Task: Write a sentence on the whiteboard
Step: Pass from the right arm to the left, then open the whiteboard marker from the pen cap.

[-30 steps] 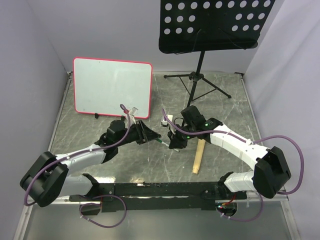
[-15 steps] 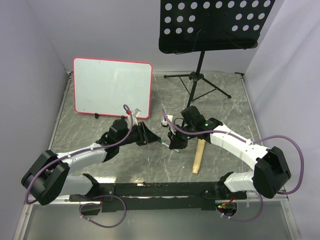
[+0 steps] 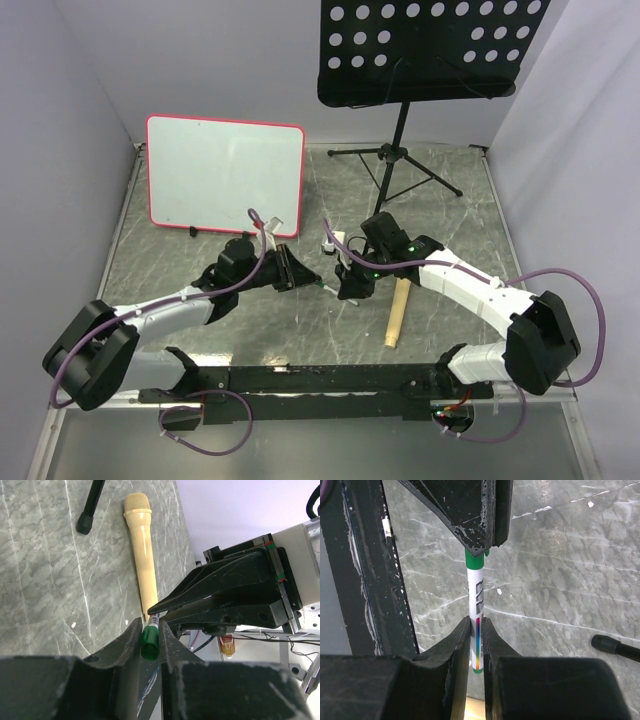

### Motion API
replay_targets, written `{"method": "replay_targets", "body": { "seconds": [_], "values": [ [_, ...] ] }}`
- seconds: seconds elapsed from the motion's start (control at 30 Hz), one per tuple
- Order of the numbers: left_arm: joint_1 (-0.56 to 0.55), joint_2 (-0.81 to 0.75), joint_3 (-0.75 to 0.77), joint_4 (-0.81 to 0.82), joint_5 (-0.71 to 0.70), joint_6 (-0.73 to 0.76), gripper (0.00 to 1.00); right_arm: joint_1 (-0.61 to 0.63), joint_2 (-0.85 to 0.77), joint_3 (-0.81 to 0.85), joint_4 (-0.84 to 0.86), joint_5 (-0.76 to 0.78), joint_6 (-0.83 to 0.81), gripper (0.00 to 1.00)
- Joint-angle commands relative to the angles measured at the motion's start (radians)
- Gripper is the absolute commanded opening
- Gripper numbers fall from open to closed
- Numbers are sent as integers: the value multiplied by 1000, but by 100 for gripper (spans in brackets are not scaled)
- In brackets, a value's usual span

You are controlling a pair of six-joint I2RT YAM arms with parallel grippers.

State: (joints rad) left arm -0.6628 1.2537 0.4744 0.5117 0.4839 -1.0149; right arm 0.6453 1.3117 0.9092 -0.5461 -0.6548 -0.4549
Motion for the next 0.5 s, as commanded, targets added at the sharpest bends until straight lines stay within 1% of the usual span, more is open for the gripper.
{"method": "replay_targets", "body": {
  "seconds": [0.0,0.03,0.07,0.1,0.13,0.2,0.27,0.3,0.37,0.47],
  "values": [
    [-3,-66,-8,80,-22,-66,1,-1,-6,28,-1,-23,-10,25],
    [-3,-85,-34,86,-50,-89,1,-3,-11,34,-3,-32,-13,50],
    [-4,-124,-51,118,-76,-117,1,-4,-29,39,-6,-51,-21,62],
    [-1,-144,-69,141,-127,-176,1,-7,-43,46,-18,-57,-25,73],
    [-3,-184,-103,165,-151,-204,1,-24,-57,65,-24,-72,-40,88],
    [-1,-221,-135,241,-197,-290,1,-59,-101,92,-57,-159,-59,94],
    [6,-267,-154,277,-251,-333,1,-133,-136,154,-80,-236,-77,96],
    [8,-283,-155,299,-263,-367,1,-160,-149,171,-84,-317,-80,96],
    [12,-327,-155,315,-307,-398,1,-229,-192,200,-42,-379,-53,98],
    [12,-384,-169,358,-367,-453,1,-292,-241,220,58,-495,24,99]
  ]
}}
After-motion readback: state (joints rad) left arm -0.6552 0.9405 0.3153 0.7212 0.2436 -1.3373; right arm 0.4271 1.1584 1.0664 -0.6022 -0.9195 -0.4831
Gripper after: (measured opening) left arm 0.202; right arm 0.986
